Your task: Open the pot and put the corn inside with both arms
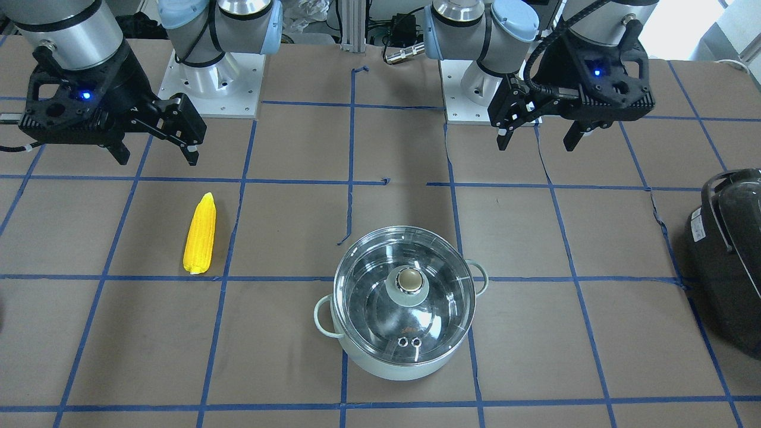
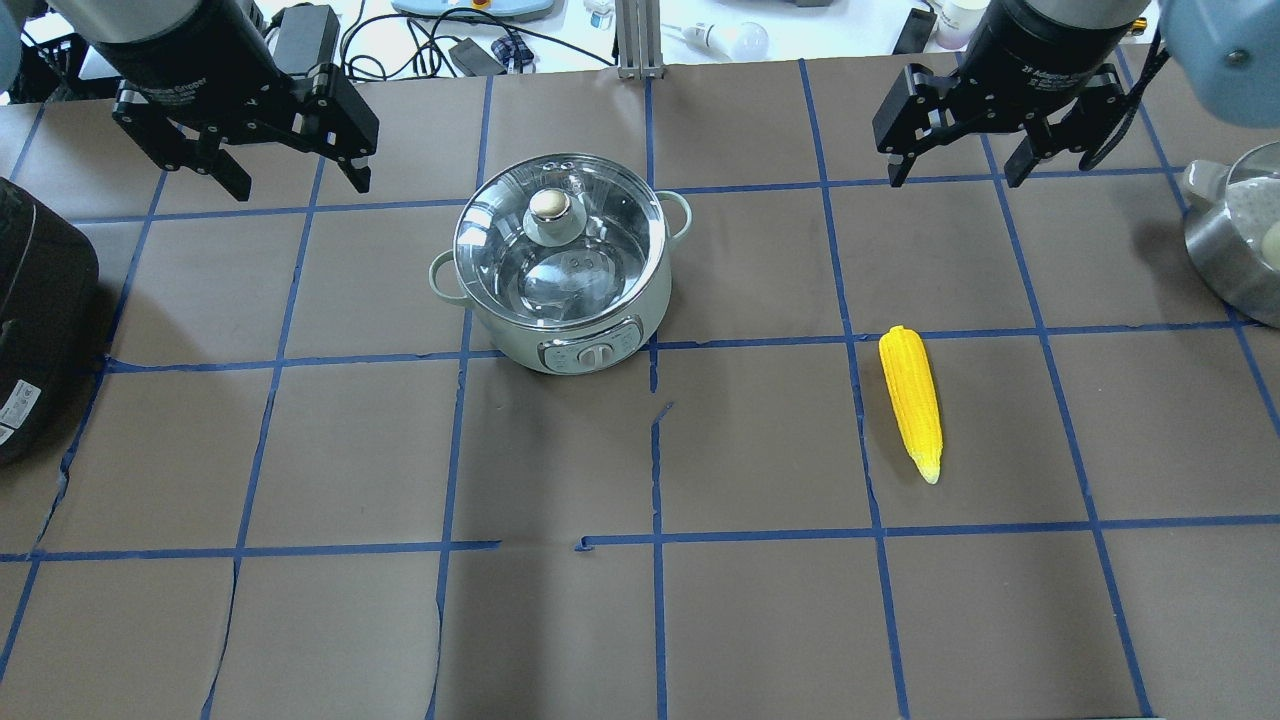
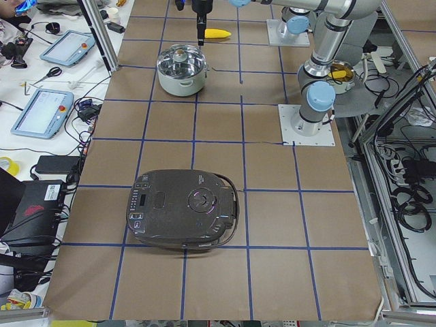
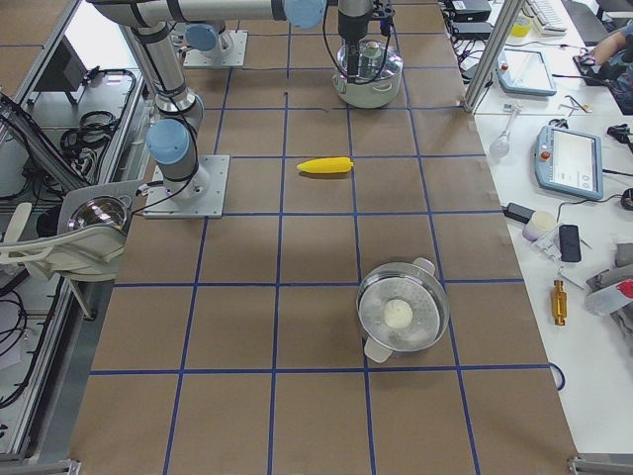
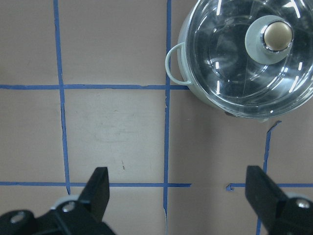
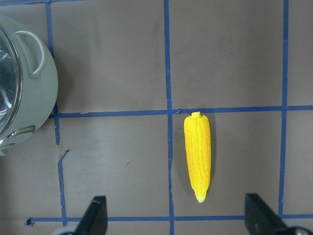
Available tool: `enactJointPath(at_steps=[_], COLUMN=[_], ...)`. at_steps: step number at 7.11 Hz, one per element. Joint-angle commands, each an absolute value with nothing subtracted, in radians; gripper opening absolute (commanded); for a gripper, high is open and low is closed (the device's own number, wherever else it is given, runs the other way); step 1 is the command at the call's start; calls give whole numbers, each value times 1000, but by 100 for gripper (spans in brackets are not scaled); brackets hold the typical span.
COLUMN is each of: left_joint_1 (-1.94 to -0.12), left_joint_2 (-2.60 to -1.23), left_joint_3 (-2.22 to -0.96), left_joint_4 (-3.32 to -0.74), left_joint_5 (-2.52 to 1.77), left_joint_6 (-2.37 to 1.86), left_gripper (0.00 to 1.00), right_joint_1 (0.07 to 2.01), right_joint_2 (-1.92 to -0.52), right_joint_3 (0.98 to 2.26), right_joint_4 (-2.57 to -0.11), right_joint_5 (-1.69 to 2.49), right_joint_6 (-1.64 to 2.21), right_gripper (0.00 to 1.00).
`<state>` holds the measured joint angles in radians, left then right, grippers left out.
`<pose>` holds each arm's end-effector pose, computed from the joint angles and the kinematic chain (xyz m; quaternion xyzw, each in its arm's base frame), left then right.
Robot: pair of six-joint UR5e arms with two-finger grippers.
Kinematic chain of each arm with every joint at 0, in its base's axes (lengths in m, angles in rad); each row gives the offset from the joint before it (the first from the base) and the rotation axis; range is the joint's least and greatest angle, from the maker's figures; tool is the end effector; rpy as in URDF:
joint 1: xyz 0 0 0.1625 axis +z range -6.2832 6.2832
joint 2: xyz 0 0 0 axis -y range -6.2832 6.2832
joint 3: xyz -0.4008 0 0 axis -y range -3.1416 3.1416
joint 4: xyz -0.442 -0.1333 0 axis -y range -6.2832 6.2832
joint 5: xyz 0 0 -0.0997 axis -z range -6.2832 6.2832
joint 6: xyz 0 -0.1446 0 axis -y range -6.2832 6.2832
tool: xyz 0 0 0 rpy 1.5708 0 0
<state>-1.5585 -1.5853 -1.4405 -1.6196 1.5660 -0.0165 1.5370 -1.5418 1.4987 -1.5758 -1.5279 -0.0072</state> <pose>-0.1272 -0.5556 0.4767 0.0143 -0.9993 0.0335 0.0025 0.1205 -0.5641 0.4427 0.0128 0.9994 -0.0245 0.0209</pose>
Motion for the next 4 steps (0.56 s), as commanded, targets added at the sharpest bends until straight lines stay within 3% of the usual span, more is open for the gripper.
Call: enactJointPath(at_steps=[1,4], left_joint_1=[-1560,-1623], left_joint_2=[-1601,-1650], left_joint_3=[-1439,-1427], left_joint_4=[-1562,-1488], left_joint_5=[1563,1572], left_joint_6=[-17,-76], left_gripper=[100,100], right_joint_1=[1537,1537], right_joint_2=[-1542,-1542], right_joint_3=[1499,1499], right_joint_4=[-1577,-1578], right_joint_5=[-1528,-1528], right_joint_6=[-6,-6], right_gripper=[100,100])
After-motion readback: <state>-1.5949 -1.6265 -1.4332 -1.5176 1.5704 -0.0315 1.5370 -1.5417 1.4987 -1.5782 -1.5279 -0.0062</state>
